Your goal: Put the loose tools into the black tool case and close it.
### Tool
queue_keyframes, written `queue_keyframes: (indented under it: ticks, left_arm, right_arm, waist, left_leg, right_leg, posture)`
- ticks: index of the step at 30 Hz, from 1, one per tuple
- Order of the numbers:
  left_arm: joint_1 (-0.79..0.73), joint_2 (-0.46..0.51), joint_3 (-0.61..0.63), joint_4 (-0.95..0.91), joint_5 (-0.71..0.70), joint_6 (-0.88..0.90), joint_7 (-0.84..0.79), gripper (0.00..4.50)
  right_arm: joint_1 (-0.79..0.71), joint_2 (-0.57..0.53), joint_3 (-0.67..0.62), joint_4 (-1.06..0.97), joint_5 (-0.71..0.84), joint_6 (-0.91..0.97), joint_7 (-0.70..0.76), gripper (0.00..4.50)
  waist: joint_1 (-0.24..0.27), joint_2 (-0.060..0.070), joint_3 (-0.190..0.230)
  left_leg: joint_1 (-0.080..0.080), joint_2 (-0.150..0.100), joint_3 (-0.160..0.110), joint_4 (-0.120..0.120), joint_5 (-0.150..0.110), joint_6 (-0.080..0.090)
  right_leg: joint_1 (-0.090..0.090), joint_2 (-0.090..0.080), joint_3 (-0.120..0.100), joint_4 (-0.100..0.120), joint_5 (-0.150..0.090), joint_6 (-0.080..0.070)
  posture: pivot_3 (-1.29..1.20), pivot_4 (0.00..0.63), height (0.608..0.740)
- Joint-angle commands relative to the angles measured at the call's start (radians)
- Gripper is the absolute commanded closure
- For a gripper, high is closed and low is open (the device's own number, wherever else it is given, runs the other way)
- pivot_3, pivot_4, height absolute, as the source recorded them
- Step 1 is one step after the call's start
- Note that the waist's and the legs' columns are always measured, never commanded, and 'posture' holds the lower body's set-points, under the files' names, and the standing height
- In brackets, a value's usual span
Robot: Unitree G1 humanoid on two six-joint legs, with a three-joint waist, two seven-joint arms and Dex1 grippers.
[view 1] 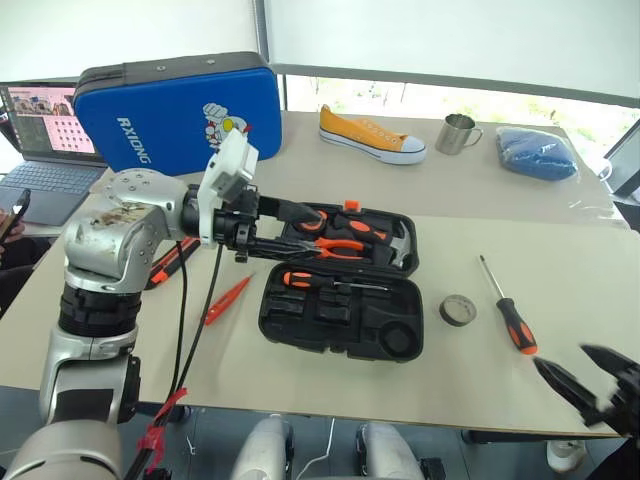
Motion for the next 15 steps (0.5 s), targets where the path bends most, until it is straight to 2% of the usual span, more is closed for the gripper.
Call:
queue_keyframes:
  ticks: [1, 5, 10, 15]
  left_arm:
    - [-0.024, 0.007, 0.020, -0.034, -0.043, -0.004, 0.022, 0.03]
    - [-0.028, 0.021, -0.006, -0.045, -0.063, -0.002, 0.004, 0.03]
    - [-0.025, 0.039, -0.028, -0.064, -0.111, 0.025, -0.027, 0.03]
    - [-0.025, 0.047, -0.055, -0.068, -0.089, -0.020, -0.023, 0.03]
  right_arm:
    - [0.050, 0.004, -0.113, 0.025, 0.033, -0.040, 0.070, 0.00]
    - [-0.005, -0.038, -0.079, 0.079, 0.001, -0.046, 0.059, 0.00]
    - [-0.256, -0.136, 0.130, 0.183, -0.077, -0.025, -0.013, 0.00]
    - [-0.489, -0.154, 0.336, 0.311, -0.148, 0.030, -0.105, 0.00]
  waist:
    - [-0.009, 0.000, 0.000]
    - [-0.020, 0.000, 0.000]
    - [-0.026, 0.001, 0.000]
    - [-0.012, 0.003, -0.001]
  left_leg:
    - [0.000, 0.000, 0.000, 0.000, 0.000, 0.000]
    - [0.002, 0.001, 0.000, -0.001, 0.000, 0.000]
    - [0.004, 0.001, 0.002, -0.001, 0.000, 0.000]
    - [0.002, -0.001, 0.001, -0.002, 0.000, 0.000]
  right_leg:
    - [0.000, 0.000, 0.000, 0.000, 0.000, 0.000]
    - [0.001, 0.001, 0.000, 0.000, 0.000, -0.001]
    - [0.001, 0.001, 0.002, 0.000, 0.000, -0.002]
    - [0.000, 0.001, 0.001, 0.000, 0.000, -0.002]
  posture:
    - [0.00, 0.150, 0.739]
    - [0.00, 0.150, 0.739]
    - [0.00, 0.150, 0.739]
    - [0.00, 0.150, 0.739]
